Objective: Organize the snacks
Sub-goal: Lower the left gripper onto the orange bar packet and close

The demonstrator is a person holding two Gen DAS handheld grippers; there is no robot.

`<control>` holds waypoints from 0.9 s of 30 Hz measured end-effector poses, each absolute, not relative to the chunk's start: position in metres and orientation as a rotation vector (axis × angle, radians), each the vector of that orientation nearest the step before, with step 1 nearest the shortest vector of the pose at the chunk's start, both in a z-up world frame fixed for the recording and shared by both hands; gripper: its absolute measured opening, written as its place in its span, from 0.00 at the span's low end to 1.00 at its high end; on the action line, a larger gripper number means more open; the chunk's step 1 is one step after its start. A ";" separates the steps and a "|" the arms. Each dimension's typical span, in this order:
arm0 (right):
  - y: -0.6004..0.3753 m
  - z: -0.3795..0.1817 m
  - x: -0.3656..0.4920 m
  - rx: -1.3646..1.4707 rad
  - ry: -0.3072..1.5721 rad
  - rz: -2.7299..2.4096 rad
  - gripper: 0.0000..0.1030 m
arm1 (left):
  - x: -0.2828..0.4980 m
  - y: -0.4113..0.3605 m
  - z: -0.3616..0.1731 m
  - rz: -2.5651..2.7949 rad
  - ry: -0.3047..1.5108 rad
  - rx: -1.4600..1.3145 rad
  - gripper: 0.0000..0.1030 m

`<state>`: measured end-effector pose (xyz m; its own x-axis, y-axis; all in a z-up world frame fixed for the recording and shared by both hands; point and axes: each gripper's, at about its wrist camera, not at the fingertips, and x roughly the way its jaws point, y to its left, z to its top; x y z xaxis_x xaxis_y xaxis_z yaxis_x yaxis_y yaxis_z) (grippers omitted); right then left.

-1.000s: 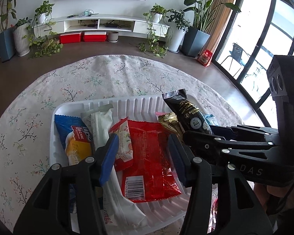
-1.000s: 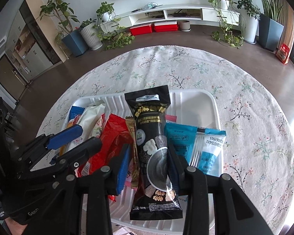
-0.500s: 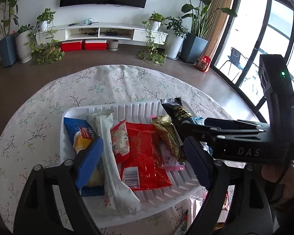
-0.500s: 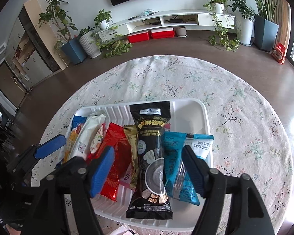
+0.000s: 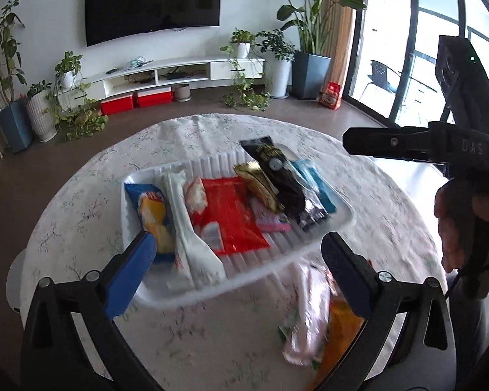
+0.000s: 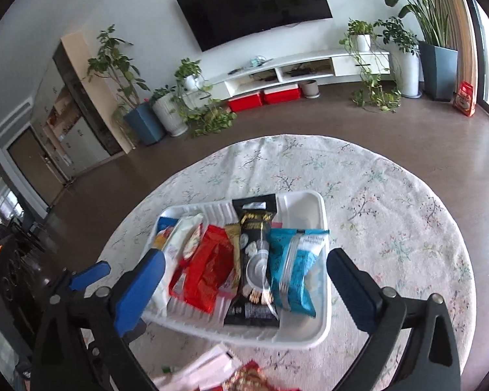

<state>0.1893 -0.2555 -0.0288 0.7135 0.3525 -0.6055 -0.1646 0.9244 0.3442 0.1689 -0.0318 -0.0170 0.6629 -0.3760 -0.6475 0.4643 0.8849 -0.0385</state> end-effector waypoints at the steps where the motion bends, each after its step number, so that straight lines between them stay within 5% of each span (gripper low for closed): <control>1: -0.258 -0.029 0.182 0.277 0.720 0.298 0.99 | 0.159 -0.033 -0.018 -0.488 0.703 0.146 1.00; 14: -0.278 -0.071 0.069 0.220 0.722 0.250 0.92 | 0.060 -0.074 -0.078 -0.652 0.848 0.287 0.98; 23: -0.279 -0.093 0.050 0.255 0.765 0.251 0.85 | 0.081 -0.084 -0.089 -0.619 0.925 0.294 0.68; 27: -0.281 -0.097 0.047 0.265 0.767 0.252 0.85 | 0.088 -0.081 -0.096 -0.609 0.969 0.302 0.66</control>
